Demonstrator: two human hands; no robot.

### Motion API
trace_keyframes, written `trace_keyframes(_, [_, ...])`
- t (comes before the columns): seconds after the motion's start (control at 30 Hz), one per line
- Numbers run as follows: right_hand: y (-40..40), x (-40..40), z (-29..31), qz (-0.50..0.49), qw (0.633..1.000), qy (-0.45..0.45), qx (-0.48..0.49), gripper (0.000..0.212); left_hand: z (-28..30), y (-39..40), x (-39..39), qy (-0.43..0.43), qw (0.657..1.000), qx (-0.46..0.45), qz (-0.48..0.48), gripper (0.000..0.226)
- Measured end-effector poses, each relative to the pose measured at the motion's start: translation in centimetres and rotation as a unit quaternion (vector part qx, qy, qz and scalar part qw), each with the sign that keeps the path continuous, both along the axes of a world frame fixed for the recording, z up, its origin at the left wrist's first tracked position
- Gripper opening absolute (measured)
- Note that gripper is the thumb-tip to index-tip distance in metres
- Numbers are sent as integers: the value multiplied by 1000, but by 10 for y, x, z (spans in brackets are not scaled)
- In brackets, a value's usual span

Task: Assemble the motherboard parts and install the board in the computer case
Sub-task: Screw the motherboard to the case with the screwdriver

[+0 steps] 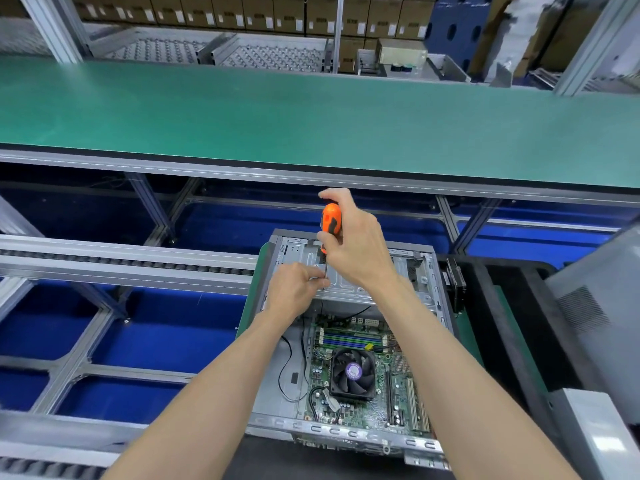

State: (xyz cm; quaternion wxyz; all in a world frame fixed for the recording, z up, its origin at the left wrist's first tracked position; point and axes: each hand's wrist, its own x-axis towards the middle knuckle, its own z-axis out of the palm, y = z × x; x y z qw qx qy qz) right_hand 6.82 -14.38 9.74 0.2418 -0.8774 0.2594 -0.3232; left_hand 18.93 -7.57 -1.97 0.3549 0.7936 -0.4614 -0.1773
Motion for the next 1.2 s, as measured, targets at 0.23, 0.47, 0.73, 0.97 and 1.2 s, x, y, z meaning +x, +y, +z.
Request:
trace_keyframes(0.23, [2, 10, 23, -93, 967, 185, -148, 28, -5, 0, 1, -18, 1000, 21, 0, 8])
trace_keyframes(0.47, [6, 13, 37, -19, 957, 250, -145, 13, -6, 2, -3, -68, 997, 40, 7, 12])
trace_keyframes(0.73, [4, 17, 43, 5, 954, 268, -132, 12, -8, 5, -8, -81, 996, 36, 16, 17])
trace_keyframes(0.97, [4, 24, 45, -26, 932, 300, -201, 31, -9, 6, -8, -48, 998, 46, 11, 17])
trace_keyframes(1.2, [2, 23, 46, -29, 934, 301, -187, 26, -13, 5, -6, -62, 997, 53, 8, 17])
